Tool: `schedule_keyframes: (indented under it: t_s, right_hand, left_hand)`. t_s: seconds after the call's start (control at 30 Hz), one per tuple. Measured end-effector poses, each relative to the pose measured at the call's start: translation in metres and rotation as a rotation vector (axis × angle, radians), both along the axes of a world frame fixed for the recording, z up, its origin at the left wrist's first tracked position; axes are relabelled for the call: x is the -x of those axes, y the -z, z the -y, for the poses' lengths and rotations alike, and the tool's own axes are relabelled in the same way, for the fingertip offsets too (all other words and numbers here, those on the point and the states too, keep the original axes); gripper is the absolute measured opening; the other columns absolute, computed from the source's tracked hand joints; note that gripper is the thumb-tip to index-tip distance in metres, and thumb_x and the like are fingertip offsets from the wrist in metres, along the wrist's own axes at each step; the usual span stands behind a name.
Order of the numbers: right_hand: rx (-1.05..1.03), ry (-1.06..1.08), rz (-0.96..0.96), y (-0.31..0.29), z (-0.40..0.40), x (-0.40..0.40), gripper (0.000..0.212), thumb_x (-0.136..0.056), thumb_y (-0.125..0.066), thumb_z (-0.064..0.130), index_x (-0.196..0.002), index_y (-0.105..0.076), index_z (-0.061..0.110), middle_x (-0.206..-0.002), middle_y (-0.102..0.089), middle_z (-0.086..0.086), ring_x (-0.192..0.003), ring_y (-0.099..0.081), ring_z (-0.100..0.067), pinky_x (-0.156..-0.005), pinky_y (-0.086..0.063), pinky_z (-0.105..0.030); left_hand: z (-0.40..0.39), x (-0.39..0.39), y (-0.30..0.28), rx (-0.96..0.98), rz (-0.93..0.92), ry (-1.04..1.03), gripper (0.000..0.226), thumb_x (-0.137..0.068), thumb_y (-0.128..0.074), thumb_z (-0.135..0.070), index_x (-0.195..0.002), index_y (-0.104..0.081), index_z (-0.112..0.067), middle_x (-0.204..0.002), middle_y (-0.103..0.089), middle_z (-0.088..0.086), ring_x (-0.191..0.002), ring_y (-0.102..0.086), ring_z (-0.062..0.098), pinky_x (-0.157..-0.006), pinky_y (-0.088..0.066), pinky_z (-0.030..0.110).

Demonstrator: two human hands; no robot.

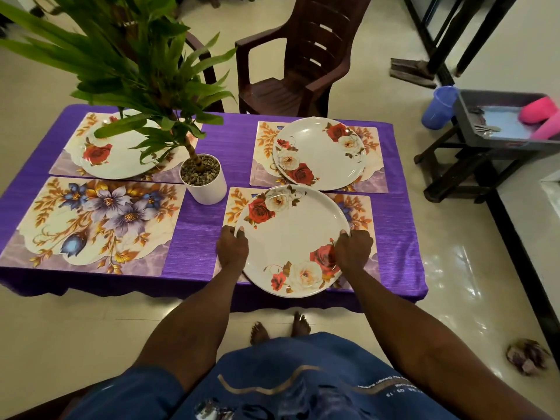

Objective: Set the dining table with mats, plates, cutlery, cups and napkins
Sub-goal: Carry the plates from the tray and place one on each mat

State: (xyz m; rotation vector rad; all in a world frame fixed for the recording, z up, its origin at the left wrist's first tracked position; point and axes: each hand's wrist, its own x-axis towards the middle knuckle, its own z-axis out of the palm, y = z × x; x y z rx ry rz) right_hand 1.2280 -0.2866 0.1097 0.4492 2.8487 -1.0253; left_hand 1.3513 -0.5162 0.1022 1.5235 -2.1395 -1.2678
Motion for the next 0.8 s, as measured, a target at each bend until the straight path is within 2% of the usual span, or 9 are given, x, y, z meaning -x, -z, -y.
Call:
schedule_keyframes:
  t_s: [0.1,0.37,0.6,0.7,0.8]
  right_hand:
    - [0.0,0.003,0.026,0.003,-0.001,0.002,0.036,-0.093,-0.061,0.035,-0.111,-0.065,0.004,-0.114,-0.067,-0.012,-0.104,-0.062,-0.029,-0.093,-0.052,-0.044]
    - [-0.065,-0.051,0.073,0.009,-0.008,-0.001,0.037,-0.097,-0.056,0.037,-0.105,-0.07,0.003,-0.115,-0.066,-0.014,-0.106,-0.061,-0.029,-0.095,-0.047,-0.04]
    - [-0.019,-0.068,0.085,0.007,-0.006,0.009,0.035,-0.096,-0.057,0.033,-0.106,-0.069,0.002,-0.112,-0.066,-0.015,-0.102,-0.063,-0.031,-0.092,-0.05,-0.041]
    - [0.0,-0.072,0.102,0.006,-0.006,0.011,0.034,-0.097,-0.057,0.031,-0.109,-0.068,0.001,-0.114,-0.066,-0.015,-0.103,-0.063,-0.031,-0.092,-0.049,-0.039]
    - [0.002,-0.092,0.092,0.005,-0.007,0.009,0.036,-0.098,-0.056,0.032,-0.11,-0.066,0.0,-0.114,-0.065,-0.016,-0.105,-0.061,-0.031,-0.091,-0.047,-0.037]
  left_hand:
    - [-0.001,0.0,0.002,-0.019,0.029,-0.003,0.035,-0.099,-0.053,-0.035,-0.125,-0.055,-0.01,-0.124,-0.063,0.011,-0.113,-0.06,0.03,-0.094,-0.052,0.046]
    - [-0.007,0.001,-0.002,0.028,0.069,-0.013,0.037,-0.101,-0.051,-0.035,-0.127,-0.056,-0.01,-0.125,-0.064,0.01,-0.112,-0.062,0.029,-0.092,-0.05,0.041]
    - [-0.003,0.004,-0.005,0.107,0.133,0.011,0.033,-0.098,-0.056,-0.037,-0.114,-0.065,-0.01,-0.114,-0.068,0.009,-0.101,-0.065,0.026,-0.084,-0.051,0.037]
    - [-0.004,0.006,-0.003,0.104,0.145,-0.004,0.033,-0.097,-0.057,-0.037,-0.114,-0.066,-0.01,-0.114,-0.069,0.01,-0.1,-0.066,0.026,-0.085,-0.051,0.038]
    - [-0.006,0.007,-0.005,0.102,0.123,-0.022,0.031,-0.097,-0.059,-0.034,-0.113,-0.068,-0.008,-0.113,-0.069,0.01,-0.1,-0.066,0.026,-0.081,-0.047,0.032]
